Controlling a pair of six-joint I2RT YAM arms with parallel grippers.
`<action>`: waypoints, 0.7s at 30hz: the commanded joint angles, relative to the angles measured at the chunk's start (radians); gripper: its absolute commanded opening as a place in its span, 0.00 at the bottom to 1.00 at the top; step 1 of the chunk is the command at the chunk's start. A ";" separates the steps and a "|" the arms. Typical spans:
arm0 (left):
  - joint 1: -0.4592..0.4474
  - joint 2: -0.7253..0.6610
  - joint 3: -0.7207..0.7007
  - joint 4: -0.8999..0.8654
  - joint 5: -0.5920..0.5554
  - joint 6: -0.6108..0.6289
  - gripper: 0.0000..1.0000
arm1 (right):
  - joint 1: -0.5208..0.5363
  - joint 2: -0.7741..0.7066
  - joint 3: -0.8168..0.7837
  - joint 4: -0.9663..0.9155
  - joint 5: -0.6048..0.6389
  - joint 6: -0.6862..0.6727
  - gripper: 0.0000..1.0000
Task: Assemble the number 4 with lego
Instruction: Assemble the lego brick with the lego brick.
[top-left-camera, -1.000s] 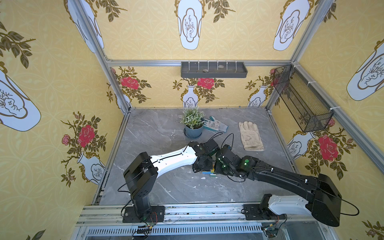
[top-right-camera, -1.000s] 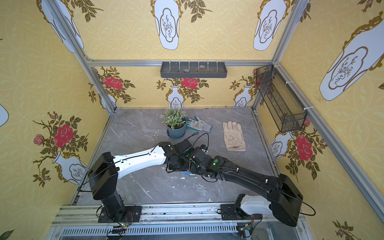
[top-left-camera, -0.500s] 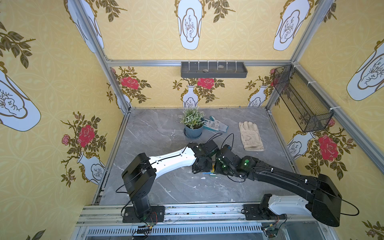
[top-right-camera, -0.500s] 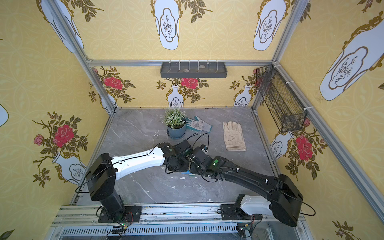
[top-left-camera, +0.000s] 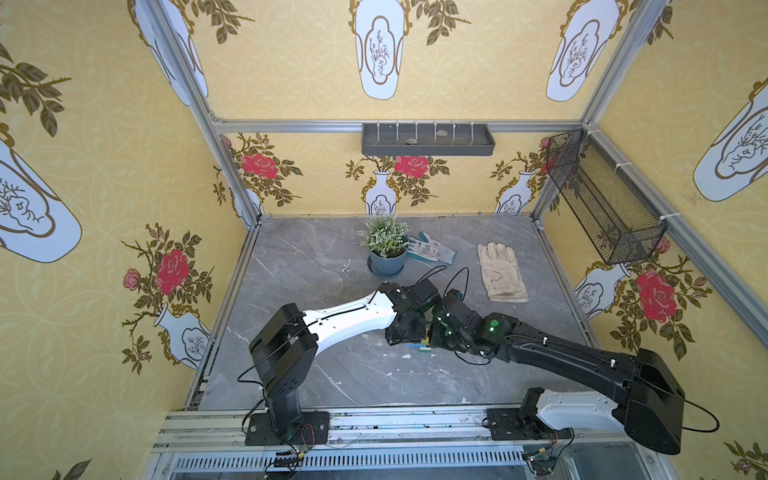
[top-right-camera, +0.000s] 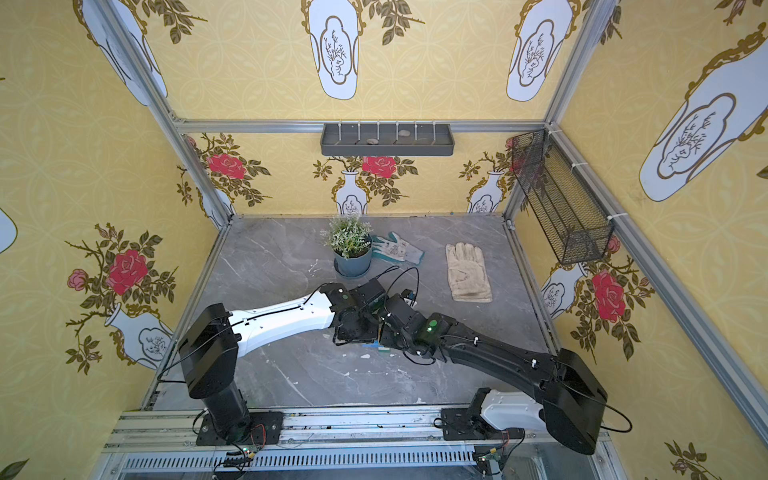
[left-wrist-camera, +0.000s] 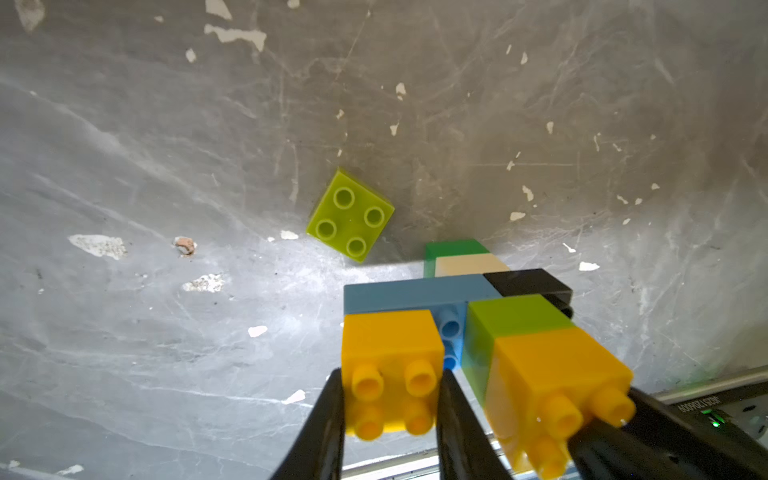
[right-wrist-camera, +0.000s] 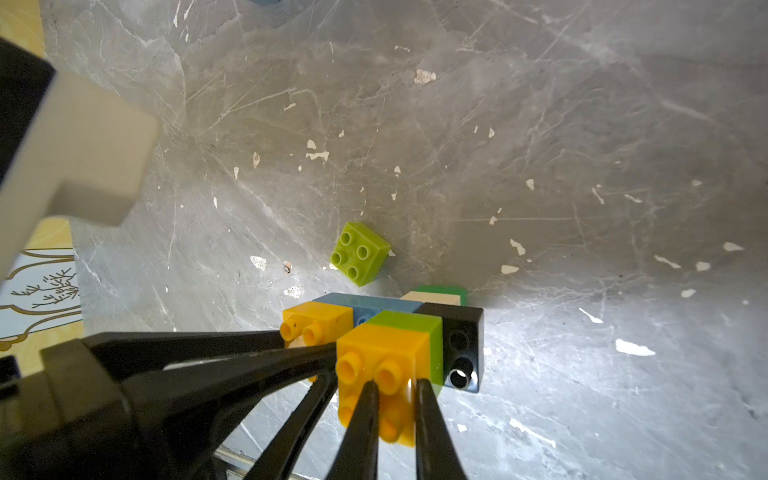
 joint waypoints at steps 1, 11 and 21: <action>0.008 0.018 0.015 -0.019 0.021 0.050 0.29 | -0.003 0.021 -0.030 -0.240 -0.005 -0.002 0.05; 0.014 0.024 0.033 -0.057 -0.002 0.086 0.44 | -0.006 0.023 -0.027 -0.245 -0.005 -0.009 0.04; 0.013 -0.022 0.046 -0.059 -0.032 0.078 0.59 | -0.009 0.024 -0.024 -0.251 -0.002 -0.011 0.03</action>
